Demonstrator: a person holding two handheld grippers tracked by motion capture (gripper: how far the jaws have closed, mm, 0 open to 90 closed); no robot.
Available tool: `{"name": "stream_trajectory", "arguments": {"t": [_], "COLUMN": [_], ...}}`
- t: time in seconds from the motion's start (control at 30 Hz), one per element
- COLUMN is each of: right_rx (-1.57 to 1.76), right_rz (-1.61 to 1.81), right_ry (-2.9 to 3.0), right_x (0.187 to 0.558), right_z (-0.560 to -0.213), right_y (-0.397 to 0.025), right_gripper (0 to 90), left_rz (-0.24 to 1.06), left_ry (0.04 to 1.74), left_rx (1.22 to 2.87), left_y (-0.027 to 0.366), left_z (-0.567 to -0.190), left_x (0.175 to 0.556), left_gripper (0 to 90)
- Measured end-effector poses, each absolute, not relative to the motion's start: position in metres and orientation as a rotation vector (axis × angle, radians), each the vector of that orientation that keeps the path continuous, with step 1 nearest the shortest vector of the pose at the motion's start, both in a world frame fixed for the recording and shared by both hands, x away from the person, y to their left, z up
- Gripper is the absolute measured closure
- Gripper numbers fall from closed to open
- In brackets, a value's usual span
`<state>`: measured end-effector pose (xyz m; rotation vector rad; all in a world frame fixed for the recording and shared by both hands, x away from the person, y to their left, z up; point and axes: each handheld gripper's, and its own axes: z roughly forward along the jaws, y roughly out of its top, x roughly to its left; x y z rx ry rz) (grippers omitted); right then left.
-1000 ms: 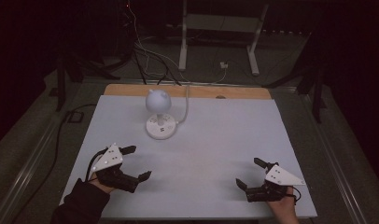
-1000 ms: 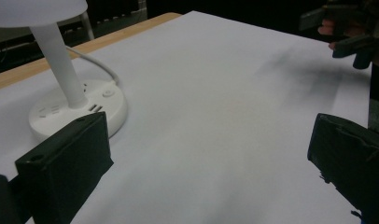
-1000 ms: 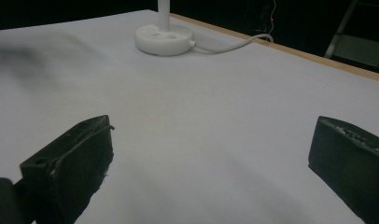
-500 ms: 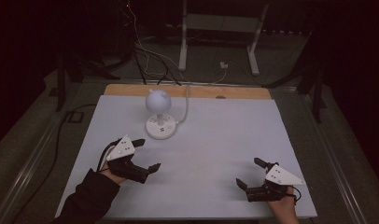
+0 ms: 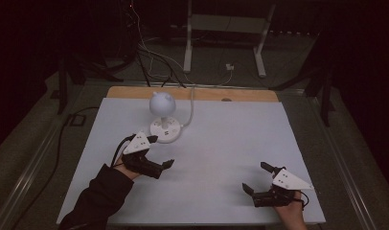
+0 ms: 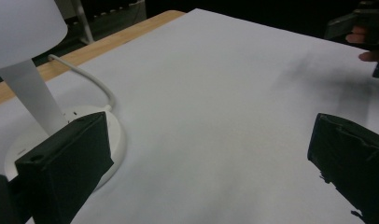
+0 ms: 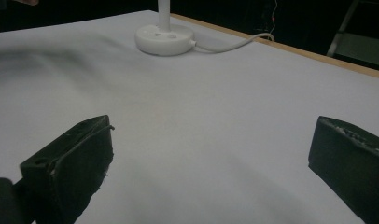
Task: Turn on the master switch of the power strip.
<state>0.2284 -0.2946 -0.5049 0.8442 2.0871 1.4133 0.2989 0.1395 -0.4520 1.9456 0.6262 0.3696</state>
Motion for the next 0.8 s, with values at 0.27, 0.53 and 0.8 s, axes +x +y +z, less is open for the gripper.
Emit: {"name": "stream_trajectory", "arguments": {"t": [0.27, 0.53, 0.8], "right_rx": [0.842, 0.843, 0.844], "right_rz": [1.416, 1.417, 1.420], "right_ry": [2.089, 2.092, 2.091], "right_x": [0.228, 0.228, 0.229], "right_z": [-0.505, -0.505, -0.505], "right_y": [-0.294, -0.294, -0.294], "right_gripper": [0.0, 0.0, 0.0], "left_rz": [0.395, 0.433, 0.484], "left_ry": [0.640, 0.679, 0.743], "left_rx": [1.932, 1.897, 1.883], "left_y": [0.128, 0.115, 0.106], "left_z": [-0.451, -0.452, -0.461], "left_x": [0.311, 0.326, 0.337], "left_gripper": [0.1, 0.1, 0.1]}}
